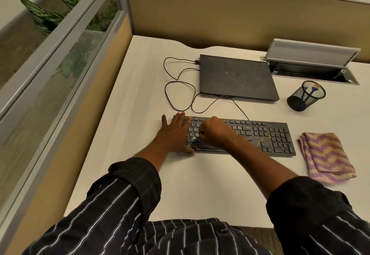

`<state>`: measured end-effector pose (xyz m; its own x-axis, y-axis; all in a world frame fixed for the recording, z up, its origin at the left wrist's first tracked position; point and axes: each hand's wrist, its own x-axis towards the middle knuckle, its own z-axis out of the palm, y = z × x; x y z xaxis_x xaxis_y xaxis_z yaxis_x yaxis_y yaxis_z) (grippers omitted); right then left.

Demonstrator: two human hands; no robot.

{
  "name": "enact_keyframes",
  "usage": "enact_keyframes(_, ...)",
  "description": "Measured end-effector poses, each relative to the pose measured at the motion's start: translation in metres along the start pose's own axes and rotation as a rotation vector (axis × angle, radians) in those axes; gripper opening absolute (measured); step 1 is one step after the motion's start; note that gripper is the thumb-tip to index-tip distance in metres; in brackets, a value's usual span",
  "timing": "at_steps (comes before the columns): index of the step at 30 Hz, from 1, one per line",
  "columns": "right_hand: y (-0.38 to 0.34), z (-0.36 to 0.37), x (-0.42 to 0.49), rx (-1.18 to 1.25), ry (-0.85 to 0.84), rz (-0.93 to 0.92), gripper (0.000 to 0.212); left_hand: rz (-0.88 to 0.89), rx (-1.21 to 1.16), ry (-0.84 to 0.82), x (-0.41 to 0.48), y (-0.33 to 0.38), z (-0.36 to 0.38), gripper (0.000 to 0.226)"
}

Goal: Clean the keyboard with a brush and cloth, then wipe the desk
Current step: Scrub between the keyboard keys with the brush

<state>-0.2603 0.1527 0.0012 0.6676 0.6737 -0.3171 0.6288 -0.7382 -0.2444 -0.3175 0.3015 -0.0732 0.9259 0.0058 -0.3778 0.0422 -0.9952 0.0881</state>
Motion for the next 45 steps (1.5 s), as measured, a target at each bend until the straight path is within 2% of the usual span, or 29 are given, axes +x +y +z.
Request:
enact_keyframes(2, 0.000, 0.001, -0.001, 0.003, -0.020, -0.001, 0.027, -0.005, 0.009, -0.002, -0.001, -0.003, 0.000, 0.137)
enact_keyframes(7, -0.002, -0.002, 0.006, 0.048, 0.077, -0.004, 0.020, -0.017, 0.031, -0.007, -0.003, -0.005, -0.001, 0.136)
enact_keyframes(13, -0.004, 0.000, 0.005, 0.002, -0.029, 0.022, 0.014, -0.019, 0.020, -0.002, -0.001, -0.005, 0.000, 0.138)
enact_keyframes(17, -0.003, -0.002, 0.009, 0.069, 0.054, -0.022, 0.022, -0.018, 0.021, 0.000, -0.002, -0.005, 0.001, 0.137)
enact_keyframes(23, -0.004, 0.000, 0.010, -0.006, -0.039, -0.022, 0.019, -0.023, 0.007, -0.005, -0.002, -0.005, 0.000, 0.137)
enact_keyframes(28, -0.004, -0.002, 0.011, 0.029, 0.055, -0.065, 0.020, -0.025, -0.006, -0.002, -0.002, -0.005, 0.001, 0.138)
enact_keyframes(34, -0.003, 0.001, 0.008, -0.034, -0.026, -0.063, 0.019, -0.023, -0.029, -0.004, -0.004, -0.004, -0.001, 0.138)
enact_keyframes(39, -0.006, 0.001, 0.010, 0.045, 0.074, -0.110, 0.022, -0.034, -0.040, -0.005, -0.006, -0.007, 0.000, 0.139)
enact_keyframes(45, -0.013, 0.006, 0.007, -0.011, -0.001, -0.126, 0.019, -0.040, -0.059, -0.001, -0.011, -0.013, -0.001, 0.140)
